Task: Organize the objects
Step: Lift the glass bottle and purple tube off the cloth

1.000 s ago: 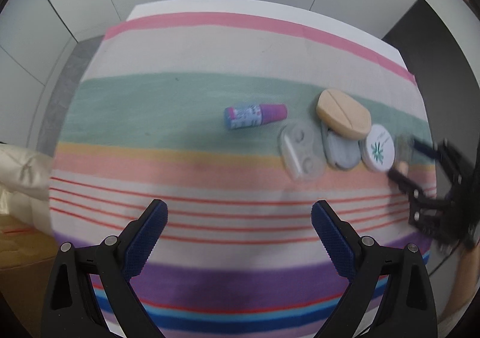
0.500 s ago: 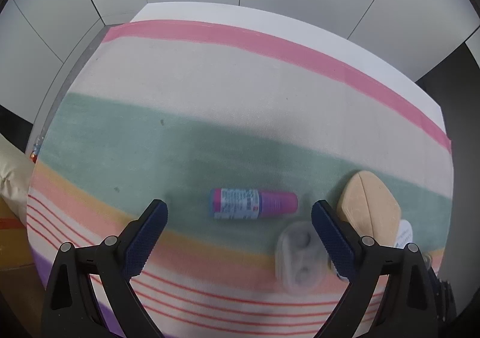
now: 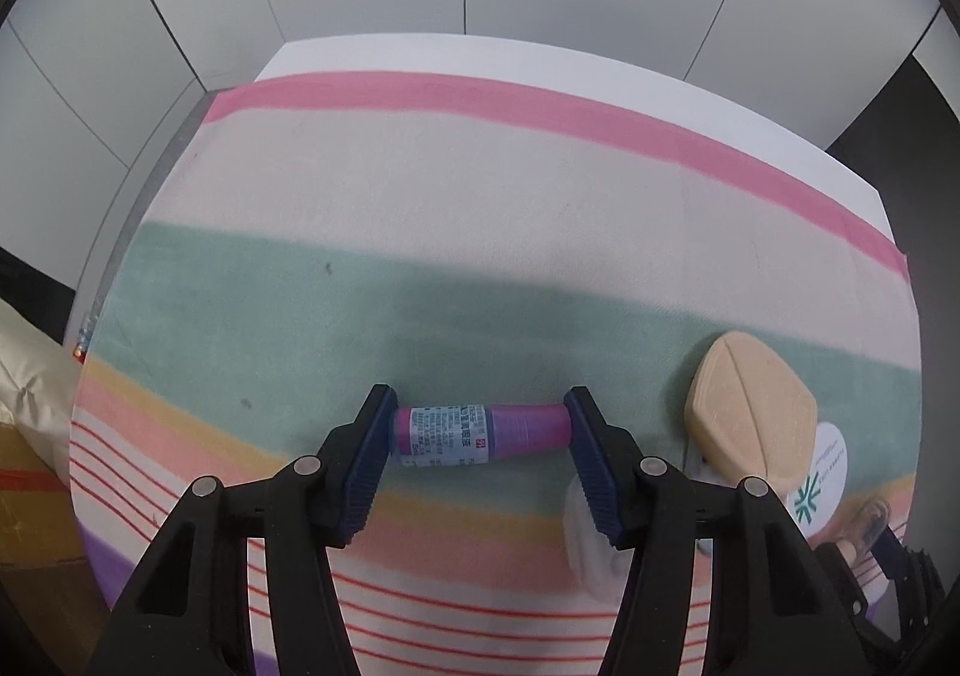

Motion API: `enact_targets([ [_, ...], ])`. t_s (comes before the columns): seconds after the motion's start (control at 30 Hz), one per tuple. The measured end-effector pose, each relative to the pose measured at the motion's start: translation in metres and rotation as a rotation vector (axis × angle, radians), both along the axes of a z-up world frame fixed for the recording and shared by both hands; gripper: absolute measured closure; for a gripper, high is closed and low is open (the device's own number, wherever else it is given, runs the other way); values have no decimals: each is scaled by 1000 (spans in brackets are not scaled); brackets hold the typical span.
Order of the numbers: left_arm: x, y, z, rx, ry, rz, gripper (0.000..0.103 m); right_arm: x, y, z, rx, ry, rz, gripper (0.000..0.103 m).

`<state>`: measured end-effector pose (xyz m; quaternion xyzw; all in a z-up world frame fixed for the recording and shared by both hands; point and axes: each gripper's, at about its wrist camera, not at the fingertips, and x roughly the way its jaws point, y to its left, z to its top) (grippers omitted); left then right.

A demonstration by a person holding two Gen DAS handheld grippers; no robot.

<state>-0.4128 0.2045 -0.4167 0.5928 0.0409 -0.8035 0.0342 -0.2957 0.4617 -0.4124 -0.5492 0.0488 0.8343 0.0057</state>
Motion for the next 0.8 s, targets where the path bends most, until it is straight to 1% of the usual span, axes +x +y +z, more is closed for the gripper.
enact_targets([
  [0.1,7,-8,3,9,-5,4,45,5,11,4,-14,-18,-21,37],
  [0.23,17,-13,12,-17,4,-6,45,11,14,12,6,-35,-41,37],
  [0.33,27,-15,26,-44,7,-24,45,12,11,23,30,-40,-54,37],
  [0.43,40,-23,39,-34,-2,-35,45,12,8,38,64,-54,-68,37],
  [0.47,33,-16,42,-31,-5,-36,45,14,7,43,70,-53,-68,37],
  [0.53,43,-22,56,-34,0,-41,45,16,4,57,82,-49,-67,37],
  [0.57,48,-20,62,-46,6,-47,45,18,3,65,85,-44,-66,37],
  [0.7,61,-20,104,-100,60,-80,45,24,-1,101,84,-16,-78,37],
  [0.8,65,-25,137,-97,89,-85,45,26,-3,129,87,7,-94,37],
])
